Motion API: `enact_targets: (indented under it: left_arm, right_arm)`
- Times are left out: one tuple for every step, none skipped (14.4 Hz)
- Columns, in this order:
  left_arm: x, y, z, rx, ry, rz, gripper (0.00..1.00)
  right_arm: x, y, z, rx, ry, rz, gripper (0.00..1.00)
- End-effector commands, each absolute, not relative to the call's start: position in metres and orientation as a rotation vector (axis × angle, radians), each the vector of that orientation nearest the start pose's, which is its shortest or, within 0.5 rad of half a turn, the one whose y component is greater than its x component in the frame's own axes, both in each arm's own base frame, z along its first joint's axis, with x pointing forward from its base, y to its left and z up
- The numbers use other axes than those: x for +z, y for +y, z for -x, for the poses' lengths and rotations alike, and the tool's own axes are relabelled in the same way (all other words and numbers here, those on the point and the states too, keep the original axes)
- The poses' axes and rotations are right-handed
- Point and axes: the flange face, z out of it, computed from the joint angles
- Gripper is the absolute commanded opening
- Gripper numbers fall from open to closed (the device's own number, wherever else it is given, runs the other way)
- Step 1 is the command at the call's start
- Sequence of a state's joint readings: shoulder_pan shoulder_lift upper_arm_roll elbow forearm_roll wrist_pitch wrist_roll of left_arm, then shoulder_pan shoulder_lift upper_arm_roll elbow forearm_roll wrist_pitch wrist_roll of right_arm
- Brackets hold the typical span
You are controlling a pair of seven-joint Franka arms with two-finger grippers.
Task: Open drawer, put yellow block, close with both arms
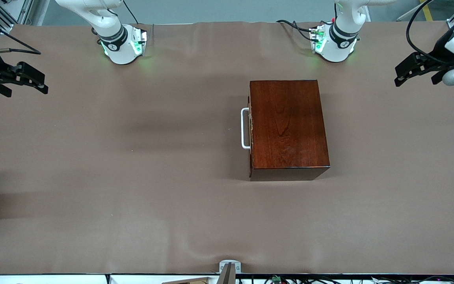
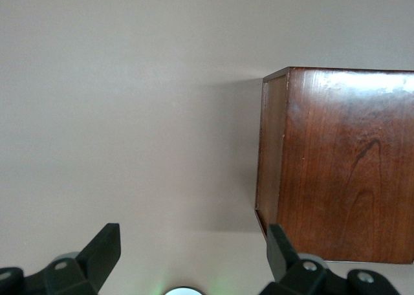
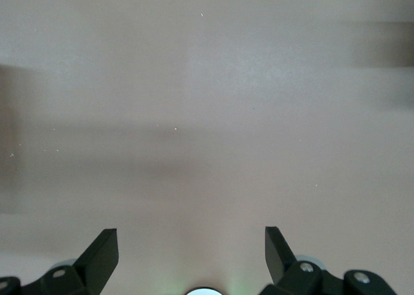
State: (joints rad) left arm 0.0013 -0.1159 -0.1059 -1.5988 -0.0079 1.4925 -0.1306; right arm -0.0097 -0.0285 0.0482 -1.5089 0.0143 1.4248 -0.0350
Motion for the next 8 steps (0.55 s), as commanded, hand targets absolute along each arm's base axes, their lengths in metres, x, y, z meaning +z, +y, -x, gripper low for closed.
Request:
enact_targets:
  left_arm:
    - [0.6759, -0.0546, -0.5052, -0.048, 0.008, 3.157, 1.0]
    - [0.6759, -0.0537, -0.5053, -0.048, 0.017, 3.157, 1.0]
    - [0.6759, -0.0536, -0.5053, -0.048, 0.034, 3.155, 1.0]
    - [0.6759, -0.0536, -0.5053, -0.048, 0.046, 3.155, 1.0]
    - [0.6759, -0.0537, -0.5053, -0.048, 0.046, 3.156, 1.0]
    - [0.6759, -0.0539, -0.5053, -0.048, 0.047, 3.158, 1.0]
    - [0.6759, -0.0539, -0.5053, -0.048, 0.044, 3.158, 1.0]
    - [0.6759, -0.0539, -0.5053, -0.048, 0.044, 3.158, 1.0]
  right_arm:
    - [0.661, 0.0124, -0.5247, 0.084, -0.097, 3.138, 1.0]
    - [0.6608, 0.0123, -0.5246, 0.087, -0.097, 3.138, 1.0]
    - [0.6606, 0.0115, -0.5242, 0.092, -0.094, 3.137, 1.0]
    - [0.6609, 0.0099, -0.5231, 0.099, -0.092, 3.137, 1.0]
    - [0.6597, 0.0052, -0.5231, 0.108, -0.078, 3.137, 1.0]
    - [0.6598, 0.0051, -0.5233, 0.106, -0.077, 3.137, 1.0]
    - [0.6601, 0.0059, -0.5236, 0.101, -0.08, 3.137, 1.0]
    - [0.6595, 0.0061, -0.5245, 0.099, -0.08, 3.136, 1.0]
